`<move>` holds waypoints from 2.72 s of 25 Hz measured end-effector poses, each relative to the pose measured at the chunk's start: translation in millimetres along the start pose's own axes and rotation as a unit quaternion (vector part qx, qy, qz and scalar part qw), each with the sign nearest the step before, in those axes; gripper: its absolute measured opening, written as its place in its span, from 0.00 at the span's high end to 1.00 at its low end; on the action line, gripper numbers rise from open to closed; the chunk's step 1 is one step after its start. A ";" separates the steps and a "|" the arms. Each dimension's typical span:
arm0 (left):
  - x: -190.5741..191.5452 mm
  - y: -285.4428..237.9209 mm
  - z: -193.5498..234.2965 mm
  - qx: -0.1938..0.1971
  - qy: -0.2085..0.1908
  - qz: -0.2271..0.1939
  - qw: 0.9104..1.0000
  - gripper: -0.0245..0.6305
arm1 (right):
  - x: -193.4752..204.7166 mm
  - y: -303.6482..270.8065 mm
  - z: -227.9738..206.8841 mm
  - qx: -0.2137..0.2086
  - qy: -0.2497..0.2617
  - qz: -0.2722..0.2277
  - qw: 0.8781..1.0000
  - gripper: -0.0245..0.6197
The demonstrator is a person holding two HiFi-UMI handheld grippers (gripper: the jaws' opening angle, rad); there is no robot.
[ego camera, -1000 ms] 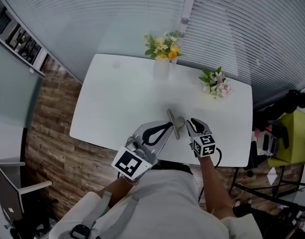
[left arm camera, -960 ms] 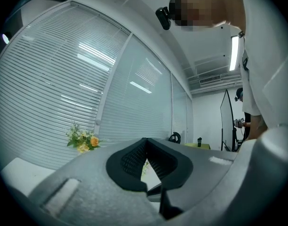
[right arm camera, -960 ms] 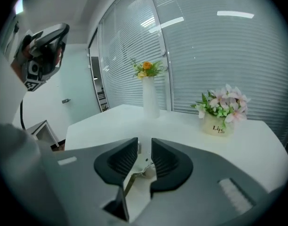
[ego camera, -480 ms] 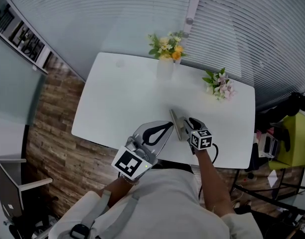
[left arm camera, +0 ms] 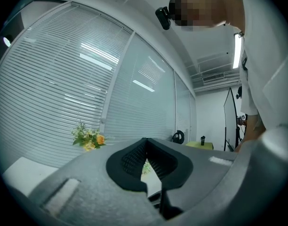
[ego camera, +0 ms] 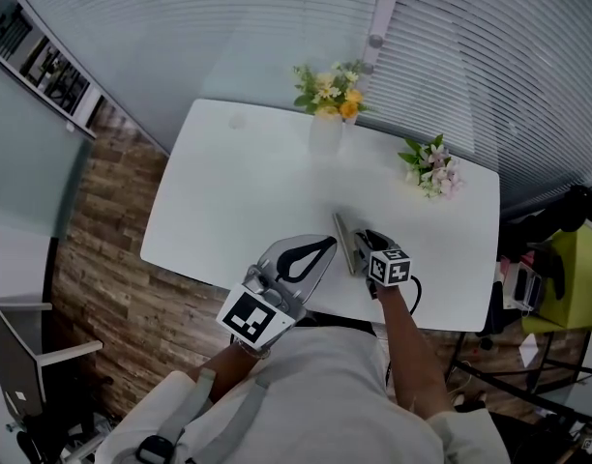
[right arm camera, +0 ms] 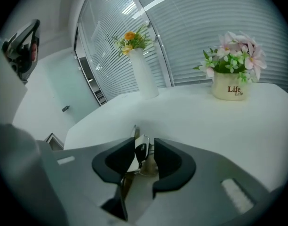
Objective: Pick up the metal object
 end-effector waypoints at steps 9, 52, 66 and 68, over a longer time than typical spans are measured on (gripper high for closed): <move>2.3 -4.2 7.6 -0.005 0.001 0.003 1.000 0.96 | 0.1 -2.5 3.9 -0.025 -0.017 -0.008 0.999 0.82; -11.6 15.4 -0.5 -0.018 -0.020 -0.009 1.000 0.96 | -106.5 123.0 96.8 -0.031 0.081 -0.154 0.984 0.95; -22.4 -1.5 -8.7 -0.015 -0.024 -0.017 0.999 0.96 | -159.2 211.3 136.3 -0.021 0.154 -0.232 0.960 0.95; -21.7 -4.4 -10.6 -0.014 -0.026 -0.015 0.999 0.96 | -164.2 221.8 139.5 -0.018 0.167 -0.239 0.956 0.95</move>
Point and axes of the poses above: the fingertips, and each gripper's own axes: y backward along the fingers, z to its left, x out of its underside, the point moved 2 cm from there along y, backward along the fingers, and after that the axes turned 7 degrees about -y, right-handed, at the moved point
